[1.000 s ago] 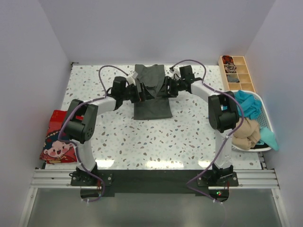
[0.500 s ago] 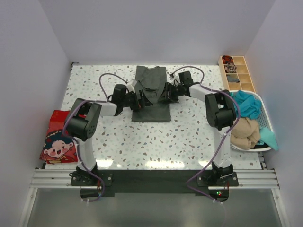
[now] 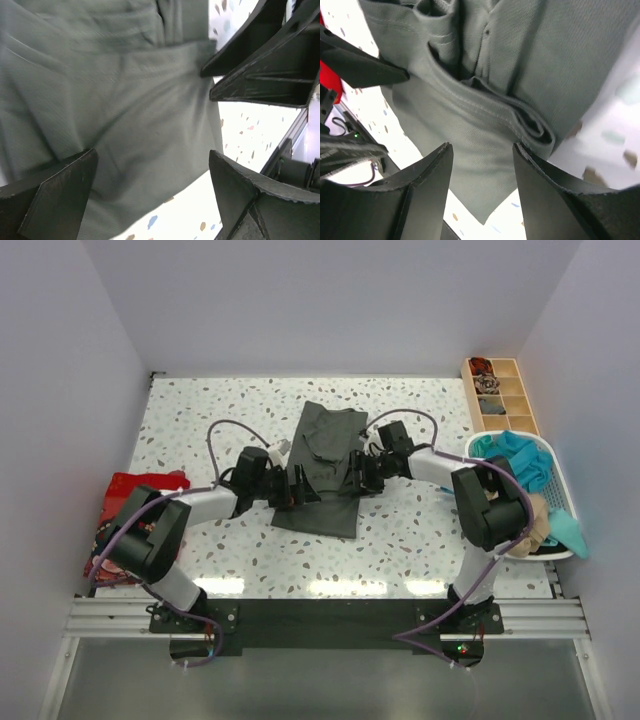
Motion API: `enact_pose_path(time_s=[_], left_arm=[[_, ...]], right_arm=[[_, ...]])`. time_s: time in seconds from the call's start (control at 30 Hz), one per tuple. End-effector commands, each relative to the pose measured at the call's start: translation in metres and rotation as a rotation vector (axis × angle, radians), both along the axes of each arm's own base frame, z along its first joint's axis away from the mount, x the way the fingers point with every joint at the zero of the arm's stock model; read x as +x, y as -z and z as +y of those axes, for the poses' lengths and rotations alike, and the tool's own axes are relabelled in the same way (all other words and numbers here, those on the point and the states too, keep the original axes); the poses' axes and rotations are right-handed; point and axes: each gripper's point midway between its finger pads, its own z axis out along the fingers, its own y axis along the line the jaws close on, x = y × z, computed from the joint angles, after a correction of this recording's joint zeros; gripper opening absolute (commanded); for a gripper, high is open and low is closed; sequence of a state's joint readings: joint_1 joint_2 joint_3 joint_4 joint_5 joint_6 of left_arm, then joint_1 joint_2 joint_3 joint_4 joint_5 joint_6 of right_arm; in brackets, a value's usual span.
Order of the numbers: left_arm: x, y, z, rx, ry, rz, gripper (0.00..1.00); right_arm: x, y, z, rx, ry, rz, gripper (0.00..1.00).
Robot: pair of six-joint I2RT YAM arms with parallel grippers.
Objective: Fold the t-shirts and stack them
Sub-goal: Fold the folded rectangular tshirt in 1/3 of the way, then grab one side of the 2/3 rectangular tshirt with both arms
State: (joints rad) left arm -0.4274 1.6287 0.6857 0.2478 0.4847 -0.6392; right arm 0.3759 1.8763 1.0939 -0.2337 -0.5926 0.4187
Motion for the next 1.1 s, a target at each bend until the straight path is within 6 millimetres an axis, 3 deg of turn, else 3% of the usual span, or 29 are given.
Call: enact_pose_path(time_s=[0.0,0.1,0.23,0.37,0.4,0.43,0.6,0.83,1.07], left_arm=[[-0.007,-0.019,-0.003,0.036,0.007,-0.041,0.98],[0.0,-0.051,-0.004,0.02,0.014,-0.128,0.99],[0.007,-0.07,0.017,0.11,-0.066,-0.192,1.0],[-0.009,-0.049,0.053,0.273,-0.147,-0.13,1.0],[-0.018,-0.037,0.061,0.299,-0.153,-0.106,1.0],[-0.023,-0.031,0.065,0.312,-0.161,-0.1,1.0],[-0.046,-0.008,0.08,0.323,-0.187,-0.079,1.0],[-0.061,0.02,0.083,0.306,-0.197,-0.027,1.0],[-0.055,0.03,0.068,0.222,-0.16,-0.045,0.98]], right_arm=[[0.005,-0.053,-0.005,0.013,0.02,-0.165,0.57],[0.004,-0.084,-0.012,0.002,0.039,-0.241,0.6],[-0.012,-0.094,-0.03,-0.066,0.068,-0.23,0.62],[-0.039,-0.073,-0.039,-0.07,0.125,-0.149,0.64],[-0.042,-0.077,-0.038,-0.042,0.136,-0.17,0.65],[-0.054,-0.062,-0.042,-0.045,0.145,-0.133,0.65],[-0.076,-0.048,-0.046,-0.009,0.196,-0.089,0.64],[-0.093,-0.025,-0.046,0.017,0.211,-0.035,0.64],[-0.092,-0.002,-0.04,0.051,0.236,0.028,0.63]])
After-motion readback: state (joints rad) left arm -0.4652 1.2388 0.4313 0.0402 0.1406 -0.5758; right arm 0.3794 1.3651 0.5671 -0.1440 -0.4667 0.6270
